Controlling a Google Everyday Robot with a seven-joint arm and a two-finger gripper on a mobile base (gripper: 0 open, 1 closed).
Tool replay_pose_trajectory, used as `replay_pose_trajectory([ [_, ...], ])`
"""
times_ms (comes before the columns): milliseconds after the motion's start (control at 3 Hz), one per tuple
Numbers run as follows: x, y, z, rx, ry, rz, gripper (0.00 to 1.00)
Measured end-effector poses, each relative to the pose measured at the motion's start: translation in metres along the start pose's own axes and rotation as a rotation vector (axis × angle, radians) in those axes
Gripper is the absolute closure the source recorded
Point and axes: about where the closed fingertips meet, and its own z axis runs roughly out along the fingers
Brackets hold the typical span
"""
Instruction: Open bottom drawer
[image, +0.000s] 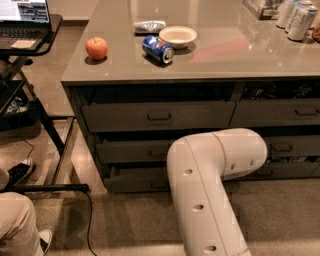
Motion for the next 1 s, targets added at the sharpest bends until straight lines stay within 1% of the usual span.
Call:
replay_pose_trajectory([
  [333,-0.024,-0.011,-0.013,0.049,-0.124,0.009,1.0],
  [667,-0.049,-0.005,-0.007,0.039,-0.254,0.031,1.0],
  [1000,-0.084,0.006,0.005,-0.002,-0.385,0.052,1.0],
])
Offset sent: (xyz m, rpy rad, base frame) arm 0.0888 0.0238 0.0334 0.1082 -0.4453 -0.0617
